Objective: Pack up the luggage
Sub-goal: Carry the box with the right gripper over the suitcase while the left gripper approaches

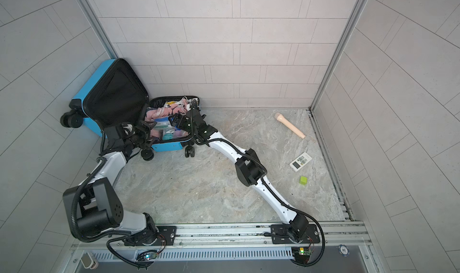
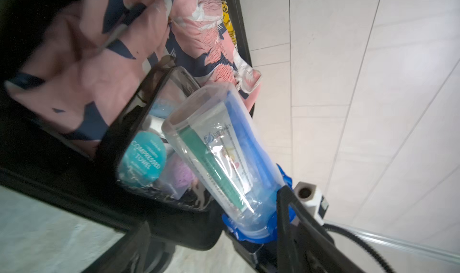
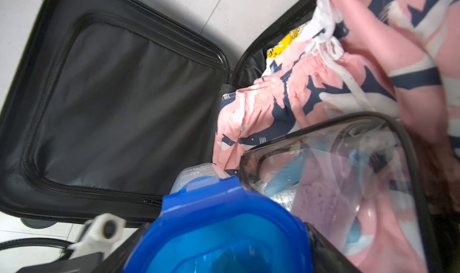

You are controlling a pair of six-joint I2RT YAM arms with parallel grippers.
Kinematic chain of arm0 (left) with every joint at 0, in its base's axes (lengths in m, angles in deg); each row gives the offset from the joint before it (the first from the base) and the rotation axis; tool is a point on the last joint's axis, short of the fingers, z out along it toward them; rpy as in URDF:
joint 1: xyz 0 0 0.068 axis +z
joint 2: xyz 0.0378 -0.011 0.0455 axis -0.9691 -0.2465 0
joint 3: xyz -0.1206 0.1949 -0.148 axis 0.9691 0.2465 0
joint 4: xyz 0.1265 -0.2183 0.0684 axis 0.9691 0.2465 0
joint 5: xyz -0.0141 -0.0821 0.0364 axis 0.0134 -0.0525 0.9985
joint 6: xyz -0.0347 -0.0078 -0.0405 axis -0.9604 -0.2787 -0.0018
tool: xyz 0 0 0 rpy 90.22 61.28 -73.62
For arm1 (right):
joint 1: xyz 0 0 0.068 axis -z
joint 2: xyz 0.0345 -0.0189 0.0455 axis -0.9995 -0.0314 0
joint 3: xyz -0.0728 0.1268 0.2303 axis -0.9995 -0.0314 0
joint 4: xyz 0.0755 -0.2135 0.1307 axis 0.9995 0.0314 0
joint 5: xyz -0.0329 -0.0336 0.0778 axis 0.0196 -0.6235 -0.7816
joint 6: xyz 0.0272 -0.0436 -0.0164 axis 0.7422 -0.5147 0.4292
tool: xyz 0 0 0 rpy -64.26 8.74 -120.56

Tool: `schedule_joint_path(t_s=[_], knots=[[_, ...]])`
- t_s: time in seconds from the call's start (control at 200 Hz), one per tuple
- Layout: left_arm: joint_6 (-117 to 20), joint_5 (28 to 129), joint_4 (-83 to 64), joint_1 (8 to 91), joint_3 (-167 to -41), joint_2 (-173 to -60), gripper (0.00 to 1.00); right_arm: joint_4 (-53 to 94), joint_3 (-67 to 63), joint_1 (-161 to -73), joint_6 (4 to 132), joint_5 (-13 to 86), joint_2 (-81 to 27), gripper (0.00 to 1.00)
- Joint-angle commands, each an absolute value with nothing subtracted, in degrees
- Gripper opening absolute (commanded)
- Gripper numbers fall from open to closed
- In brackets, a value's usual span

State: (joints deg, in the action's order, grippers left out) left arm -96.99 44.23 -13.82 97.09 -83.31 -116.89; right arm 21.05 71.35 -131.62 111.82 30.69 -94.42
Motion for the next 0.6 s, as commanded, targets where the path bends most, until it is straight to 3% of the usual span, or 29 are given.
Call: schedule_joint_path(t_s=[0.0,0.315,0.595], knots=[[-115.02,39.97,-31.6,97.02,-81.11,-118.73,0.98,13.91,73.23,-132.15,113.2,30.53,-92.97,0.69],[-128.63,43.33,-46.84,95.62,-80.5,-123.7,0.98,9.85,71.07,-133.07,116.43,28.61,-90.86,0.67],[-131.16,42.6,-50.62,93.15,-82.53,-127.97,0.99,10.62,70.01,-133.97,115.2,27.73,-88.93,0.67]])
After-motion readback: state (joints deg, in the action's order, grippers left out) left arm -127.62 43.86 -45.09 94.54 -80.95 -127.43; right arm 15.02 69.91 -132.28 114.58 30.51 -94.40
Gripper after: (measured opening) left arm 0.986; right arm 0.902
